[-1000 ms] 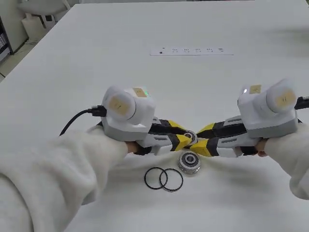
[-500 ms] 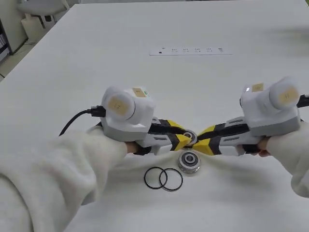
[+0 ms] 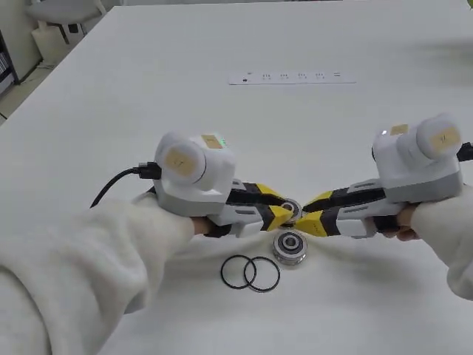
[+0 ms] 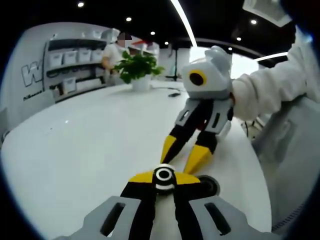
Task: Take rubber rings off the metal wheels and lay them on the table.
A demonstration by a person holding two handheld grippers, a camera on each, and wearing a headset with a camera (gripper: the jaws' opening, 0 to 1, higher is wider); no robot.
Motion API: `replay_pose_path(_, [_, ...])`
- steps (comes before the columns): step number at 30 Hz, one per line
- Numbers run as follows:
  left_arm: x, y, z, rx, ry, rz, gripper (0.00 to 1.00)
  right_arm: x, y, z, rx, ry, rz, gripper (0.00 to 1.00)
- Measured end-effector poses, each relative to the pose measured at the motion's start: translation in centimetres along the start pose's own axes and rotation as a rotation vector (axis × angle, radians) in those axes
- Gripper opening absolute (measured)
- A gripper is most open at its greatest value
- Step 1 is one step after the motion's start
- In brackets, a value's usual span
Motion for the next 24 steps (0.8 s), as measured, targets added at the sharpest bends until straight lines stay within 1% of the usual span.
replay_pose_path(2, [-0.02, 0.00, -0.01, 0.001, 0.000, 0.000, 0.14, -0.10, 0.24, -0.04, 0.001, -0.029, 0.002, 0.21])
replay_pose_path(3, [-0.03, 0.00, -0.02, 0.001, 0.000, 0.000, 0.14, -0.09, 0.34, 0.00, 0.001, -0.053, -0.002, 0.22])
replay_pose_path(4, [-0.04, 0.01, -0.01, 0.002, 0.000, -0.001, 0.14, -0.08, 0.46, 0.05, -0.004, -0.093, -0.008, 0.23])
replay_pose_path(6, [-0.04, 0.02, -0.01, 0.002, 0.000, -0.001, 0.14, -0.20, 0.68, 0.00, -0.016, -0.107, -0.007, 0.23])
replay_pose_path(7, [-0.04, 0.02, -0.01, 0.003, 0.000, -0.001, 0.14, -0.28, 0.79, 0.04, -0.015, -0.107, -0.001, 0.22])
replay_pose_path(9, [-0.04, 0.02, -0.01, 0.003, 0.001, -0.002, 0.14, -0.18, 0.66, 0.11, -0.016, -0.124, -0.006, 0.22])
replay_pose_path(15, [-0.09, 0.01, -0.02, 0.004, -0.002, -0.001, 0.14, -0.15, 0.40, 0.05, -0.018, -0.130, 0.003, 0.17])
replay_pose_path(19, [-0.08, 0.03, -0.01, 0.005, -0.007, 0.000, 0.14, -0.07, 0.28, -0.07, -0.016, -0.115, 0.007, 0.15])
replay_pose_path(24, [-0.07, 0.01, -0.02, 0.005, -0.013, 0.003, 0.13, -0.11, 0.26, -0.10, -0.019, -0.114, 0.009, 0.13])
Point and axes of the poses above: the centre of the closed fingertips' face, and the gripper's own axes: y roughly forward along the fingers, x roughly to its right, z roughly out of its top, the point moved 6 cm from there along -y, roughly backward along the fingers, and after that the axes turned 10 degrees about z, right-handed, at the moved point
